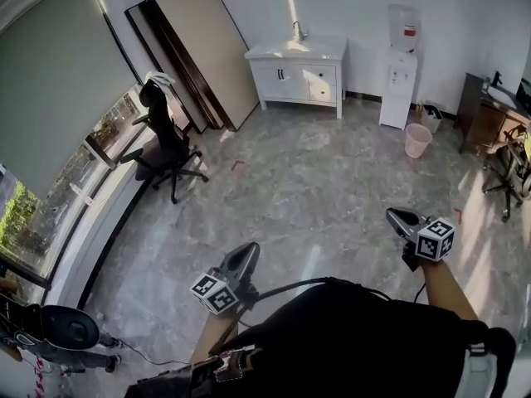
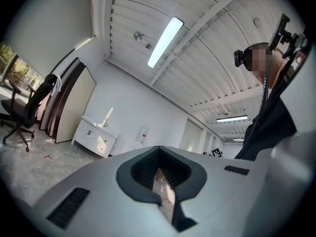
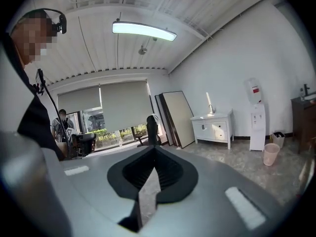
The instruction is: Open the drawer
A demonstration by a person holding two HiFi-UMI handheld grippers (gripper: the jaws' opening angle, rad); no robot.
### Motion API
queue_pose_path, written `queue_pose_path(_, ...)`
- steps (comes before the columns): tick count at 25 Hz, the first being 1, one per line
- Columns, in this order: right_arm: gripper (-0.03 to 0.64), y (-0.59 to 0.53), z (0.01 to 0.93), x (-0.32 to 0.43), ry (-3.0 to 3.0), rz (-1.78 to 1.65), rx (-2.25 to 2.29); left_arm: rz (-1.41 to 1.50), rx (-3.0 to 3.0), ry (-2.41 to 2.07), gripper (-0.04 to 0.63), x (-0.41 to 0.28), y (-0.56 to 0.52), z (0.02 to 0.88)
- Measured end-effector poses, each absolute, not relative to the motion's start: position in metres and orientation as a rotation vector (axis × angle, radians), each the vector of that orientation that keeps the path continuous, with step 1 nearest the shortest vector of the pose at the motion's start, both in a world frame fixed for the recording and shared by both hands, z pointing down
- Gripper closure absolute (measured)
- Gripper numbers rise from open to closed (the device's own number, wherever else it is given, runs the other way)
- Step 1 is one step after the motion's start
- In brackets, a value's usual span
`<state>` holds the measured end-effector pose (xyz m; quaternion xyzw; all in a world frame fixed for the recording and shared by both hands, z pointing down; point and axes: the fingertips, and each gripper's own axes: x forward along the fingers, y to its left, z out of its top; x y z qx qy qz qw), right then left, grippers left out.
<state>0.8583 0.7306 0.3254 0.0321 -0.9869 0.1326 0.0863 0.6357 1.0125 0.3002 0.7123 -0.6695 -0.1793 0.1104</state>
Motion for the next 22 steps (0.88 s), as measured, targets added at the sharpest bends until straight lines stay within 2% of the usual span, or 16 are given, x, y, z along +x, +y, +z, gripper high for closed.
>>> queue_pose_path(11, 0.615, 0.683, 0.345, 0.748, -2.902, 0.407, -0.102, -0.534, 1.966, -2.084, 0.595, 0.571, 0.989, 0.315)
queue_pose_path(22, 0.615, 0.536, 0.294, 0.609, -2.918, 0.333, -0.43, -0.583, 1.746, -2.378, 0.595, 0.508, 0.892, 0.28)
